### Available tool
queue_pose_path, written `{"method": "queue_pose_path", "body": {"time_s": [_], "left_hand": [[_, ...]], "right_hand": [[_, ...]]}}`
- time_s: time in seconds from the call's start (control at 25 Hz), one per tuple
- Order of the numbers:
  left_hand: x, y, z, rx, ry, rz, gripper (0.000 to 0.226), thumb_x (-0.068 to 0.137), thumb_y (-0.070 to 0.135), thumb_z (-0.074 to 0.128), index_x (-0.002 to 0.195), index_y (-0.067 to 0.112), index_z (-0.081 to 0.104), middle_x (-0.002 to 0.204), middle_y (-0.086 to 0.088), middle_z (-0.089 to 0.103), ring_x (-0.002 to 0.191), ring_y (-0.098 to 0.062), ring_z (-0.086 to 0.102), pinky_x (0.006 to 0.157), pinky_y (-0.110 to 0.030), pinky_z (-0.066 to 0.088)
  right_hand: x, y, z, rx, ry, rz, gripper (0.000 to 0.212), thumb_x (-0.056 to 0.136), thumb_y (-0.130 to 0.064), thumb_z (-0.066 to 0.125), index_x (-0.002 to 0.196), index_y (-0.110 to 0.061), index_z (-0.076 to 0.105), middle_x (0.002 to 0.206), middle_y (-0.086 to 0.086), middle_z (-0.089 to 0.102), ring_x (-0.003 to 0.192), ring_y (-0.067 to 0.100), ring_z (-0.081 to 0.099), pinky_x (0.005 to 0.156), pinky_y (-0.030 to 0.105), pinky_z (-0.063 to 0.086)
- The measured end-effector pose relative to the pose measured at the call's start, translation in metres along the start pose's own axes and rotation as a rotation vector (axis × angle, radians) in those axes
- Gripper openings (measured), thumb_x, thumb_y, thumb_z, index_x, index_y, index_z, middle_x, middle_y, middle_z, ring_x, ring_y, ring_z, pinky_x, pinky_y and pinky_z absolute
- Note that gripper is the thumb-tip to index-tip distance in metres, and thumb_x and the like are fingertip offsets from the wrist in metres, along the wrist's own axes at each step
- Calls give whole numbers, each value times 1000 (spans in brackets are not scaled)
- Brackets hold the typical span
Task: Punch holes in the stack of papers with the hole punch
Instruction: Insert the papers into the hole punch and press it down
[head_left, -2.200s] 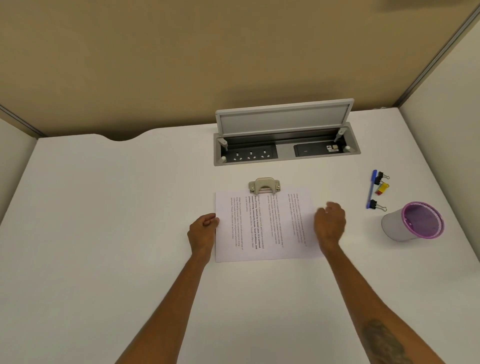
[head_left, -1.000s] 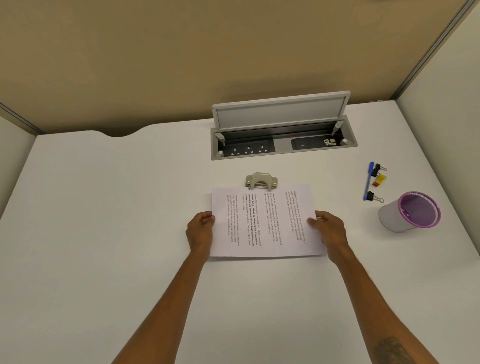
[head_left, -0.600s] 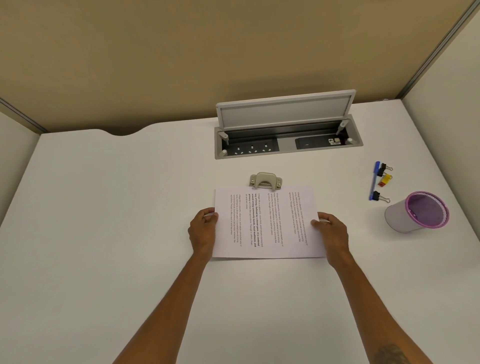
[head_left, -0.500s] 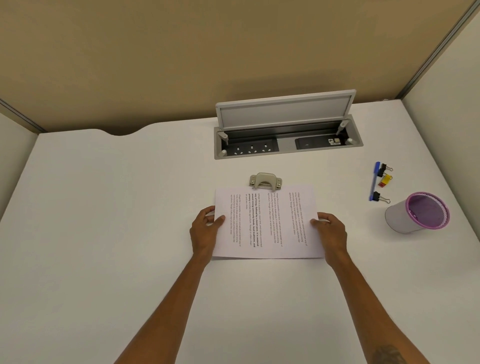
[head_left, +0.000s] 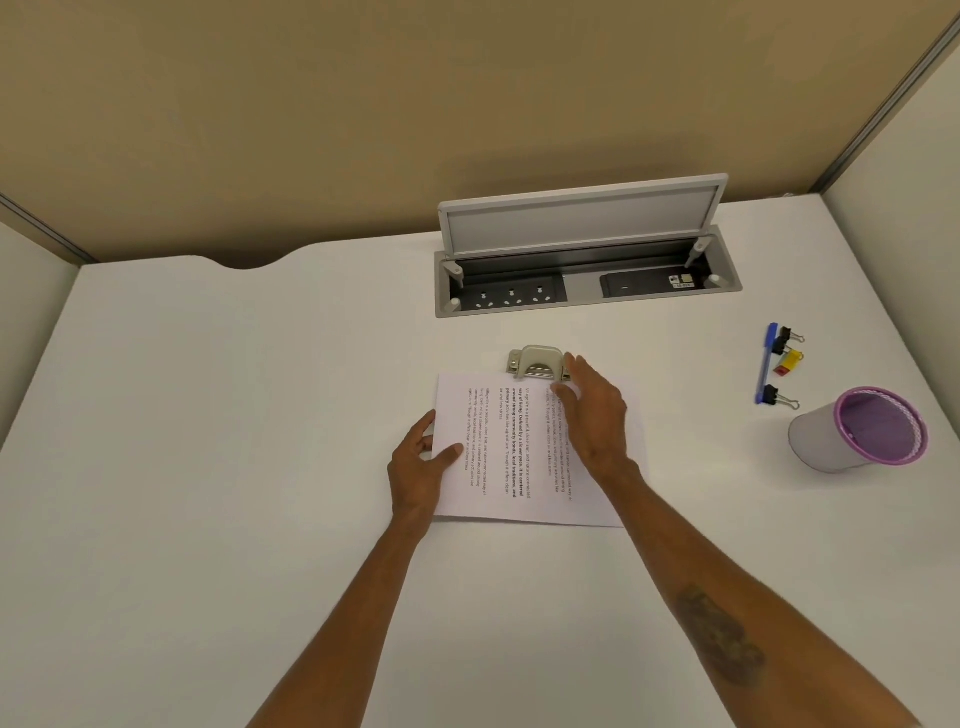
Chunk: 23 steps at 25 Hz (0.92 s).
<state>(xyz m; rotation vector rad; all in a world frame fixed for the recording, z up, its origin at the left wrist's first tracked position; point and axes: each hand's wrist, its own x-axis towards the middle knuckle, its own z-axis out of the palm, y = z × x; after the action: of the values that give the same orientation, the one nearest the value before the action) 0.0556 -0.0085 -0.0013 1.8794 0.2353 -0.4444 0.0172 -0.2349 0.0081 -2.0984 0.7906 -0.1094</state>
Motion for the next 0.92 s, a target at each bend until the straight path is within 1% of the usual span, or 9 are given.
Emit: {"method": "queue_pose_path", "body": {"time_s": [0.08, 0.2, 0.28, 0.36, 0.48, 0.56, 0.6, 0.72, 0.92], "left_hand": [[3, -2, -1, 4, -9, 1, 63, 85, 12, 79, 143, 21, 56, 122, -6, 68, 102, -16, 62, 66, -3, 48], [4, -4, -4, 3, -17, -9, 63, 85, 9, 78, 143, 20, 57, 122, -7, 68, 95, -10, 62, 67, -3, 49], [3, -5, -5, -4, -13, -20, 63, 85, 7, 79, 143, 19, 57, 120, -9, 68, 90, -5, 60, 68, -2, 49], [3, -7, -8, -4, -13, -25, 64, 84, 8, 79, 143, 19, 57, 121, -8, 67, 90, -3, 60, 69, -2, 49], [0, -10, -12, -15, -23, -25, 64, 85, 9, 79, 144, 19, 56, 124, -4, 67, 94, -1, 59, 70, -2, 49], [-2, -13, -15, -41, -26, -38, 64, 85, 10, 79, 144, 20, 56, 126, -3, 67, 98, -5, 60, 74, -7, 50], [-3, -15, -17, -61, -28, -48, 64, 84, 11, 80, 143, 21, 57, 126, -4, 67, 101, -9, 61, 78, -11, 50], [-5, -19, -20, -97, -34, -70, 63, 84, 13, 81, 142, 25, 58, 124, -5, 69, 113, -21, 63, 89, -26, 54], [-8, -23, -21, -113, -33, -100, 63, 83, 15, 82, 140, 29, 59, 119, -3, 71, 115, -24, 64, 102, -41, 54]], "right_hand": [[10, 1, 4, -8, -14, -6, 45, 103, -39, 46, 144, -21, 51, 146, 7, 55, 129, 26, 58, 109, 51, 46], [16, 2, 2, 10, 10, -10, 28, 105, -42, 40, 118, -30, 62, 99, -7, 73, 81, 8, 71, 77, 36, 61], [15, 0, -1, 21, 17, -28, 26, 107, -37, 41, 120, -30, 62, 83, -16, 66, 62, 0, 65, 61, 14, 54], [15, -3, -2, 67, 8, -16, 26, 107, -37, 40, 118, -30, 62, 83, -14, 69, 60, -5, 65, 55, 6, 48], [16, -5, -2, 103, -18, -13, 26, 106, -38, 43, 128, -34, 55, 119, -7, 71, 75, -9, 66, 66, 3, 48], [12, 2, -7, 79, 60, -8, 44, 104, -36, 49, 147, -26, 45, 141, -4, 57, 113, 3, 61, 98, 21, 47], [8, 8, -12, 75, 161, 28, 48, 103, -34, 52, 149, -22, 43, 144, 2, 56, 124, 15, 57, 106, 33, 44], [-22, 31, -37, 88, 362, 271, 43, 102, -30, 51, 143, -15, 50, 136, 10, 60, 124, 30, 58, 105, 43, 43], [-57, 49, -49, 4, 169, 473, 41, 101, -33, 48, 133, -10, 58, 134, 12, 61, 121, 34, 57, 102, 43, 42]]}}
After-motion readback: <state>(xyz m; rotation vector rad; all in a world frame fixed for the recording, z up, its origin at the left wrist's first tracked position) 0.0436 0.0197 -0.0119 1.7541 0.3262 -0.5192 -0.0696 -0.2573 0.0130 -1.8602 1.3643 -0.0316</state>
